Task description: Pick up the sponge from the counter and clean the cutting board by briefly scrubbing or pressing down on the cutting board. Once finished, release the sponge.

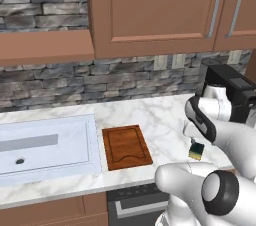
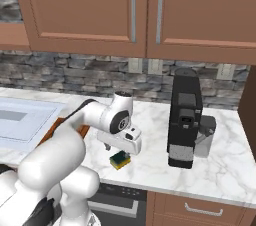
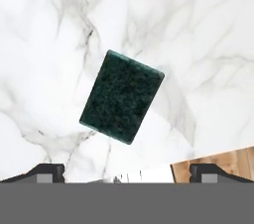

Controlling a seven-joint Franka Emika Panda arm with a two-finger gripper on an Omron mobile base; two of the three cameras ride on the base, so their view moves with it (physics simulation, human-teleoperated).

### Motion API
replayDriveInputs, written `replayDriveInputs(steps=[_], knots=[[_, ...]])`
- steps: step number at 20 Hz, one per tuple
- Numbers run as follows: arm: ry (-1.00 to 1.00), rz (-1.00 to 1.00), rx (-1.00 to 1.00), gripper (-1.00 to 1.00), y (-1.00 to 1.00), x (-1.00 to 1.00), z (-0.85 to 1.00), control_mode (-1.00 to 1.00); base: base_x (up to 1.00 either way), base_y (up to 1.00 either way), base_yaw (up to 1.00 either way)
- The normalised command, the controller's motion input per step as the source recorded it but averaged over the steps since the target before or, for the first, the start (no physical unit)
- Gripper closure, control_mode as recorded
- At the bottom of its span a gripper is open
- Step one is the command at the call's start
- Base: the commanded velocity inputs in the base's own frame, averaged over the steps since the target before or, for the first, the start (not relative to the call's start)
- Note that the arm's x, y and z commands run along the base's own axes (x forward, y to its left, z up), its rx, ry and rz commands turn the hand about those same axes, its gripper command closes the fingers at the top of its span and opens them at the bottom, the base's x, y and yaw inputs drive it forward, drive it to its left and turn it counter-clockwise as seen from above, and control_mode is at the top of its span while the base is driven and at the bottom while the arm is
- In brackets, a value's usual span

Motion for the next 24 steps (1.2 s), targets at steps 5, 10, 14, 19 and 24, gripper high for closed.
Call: replayDriveInputs(steps=[5,10,14,19,24], knots=[[0.01,0.0,0.0,-1.0,-0.06,0.12,-0.24,-1.0,0.0,0.0,0.0],[0.0,0.0,0.0,-1.0,0.0,0.19,-0.16,-1.0,0.0,0.0,0.0],[0.02,0.0,0.0,-1.0,0.0,0.22,-0.11,-1.0,0.0,0.0,0.0],[0.03,0.0,0.0,-1.0,0.0,0.13,-0.14,-1.0,0.0,0.0,0.0],[0.04,0.0,0.0,-1.0,0.0,0.08,-0.19,-1.0,0.0,0.0,0.0]])
